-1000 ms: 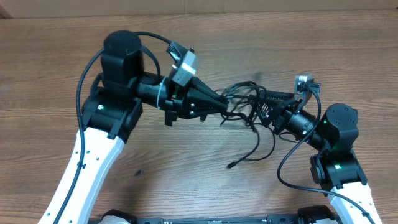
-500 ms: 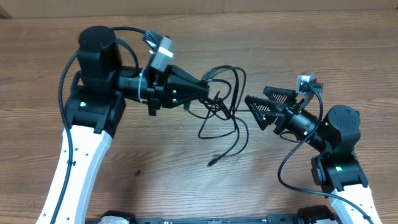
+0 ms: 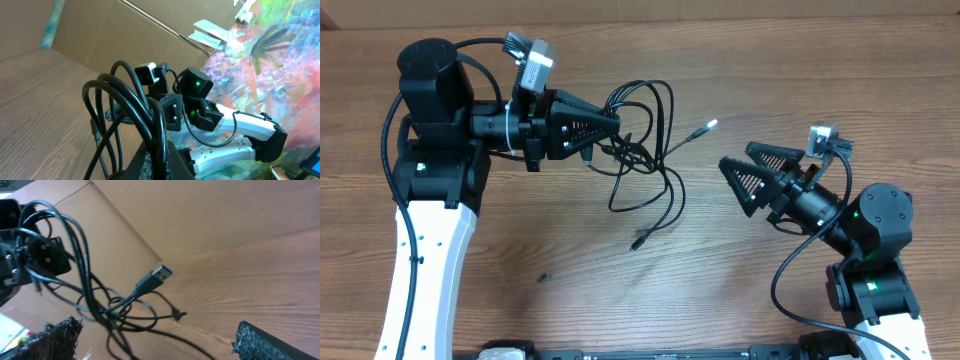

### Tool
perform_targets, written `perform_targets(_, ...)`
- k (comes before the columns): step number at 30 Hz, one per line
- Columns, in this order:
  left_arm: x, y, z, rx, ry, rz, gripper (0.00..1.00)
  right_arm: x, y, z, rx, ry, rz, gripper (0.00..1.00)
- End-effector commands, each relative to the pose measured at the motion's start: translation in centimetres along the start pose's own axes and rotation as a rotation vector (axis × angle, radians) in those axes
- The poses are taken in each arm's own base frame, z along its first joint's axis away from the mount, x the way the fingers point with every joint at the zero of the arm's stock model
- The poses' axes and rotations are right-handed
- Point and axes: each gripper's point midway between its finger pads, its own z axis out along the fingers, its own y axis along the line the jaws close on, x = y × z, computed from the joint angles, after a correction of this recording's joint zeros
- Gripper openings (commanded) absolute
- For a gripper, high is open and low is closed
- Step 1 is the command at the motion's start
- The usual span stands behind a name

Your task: Untangle cables

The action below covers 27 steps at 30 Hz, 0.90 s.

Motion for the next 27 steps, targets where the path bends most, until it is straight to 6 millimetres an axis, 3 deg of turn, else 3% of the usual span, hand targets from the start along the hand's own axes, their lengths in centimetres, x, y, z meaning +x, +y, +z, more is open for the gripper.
perform_targets(1,-0.6,-1.7,-0.1,0.026,0.007,0.029,0.04,0.1,1.6,-0.3,-0.065,0.025,0.010,1.00)
perform_targets(12,0.4,-1.7,0.9,0.037,0.021,0.009,0.04,2.1,4.1,-0.8,-0.212,0.147,0.027,1.00)
perform_targets(19,0.9,2.9,0.4,-0.220,-0.024,-0.158,0.04,2.7,4.6,-1.0,-0.240,0.183,0.039,1.00)
perform_targets(27,1.4,7.3,-1.2,-0.486,-0.088,-0.332,0.04,3.5,3.0,-0.8,-0.166,0.202,0.109,1.00)
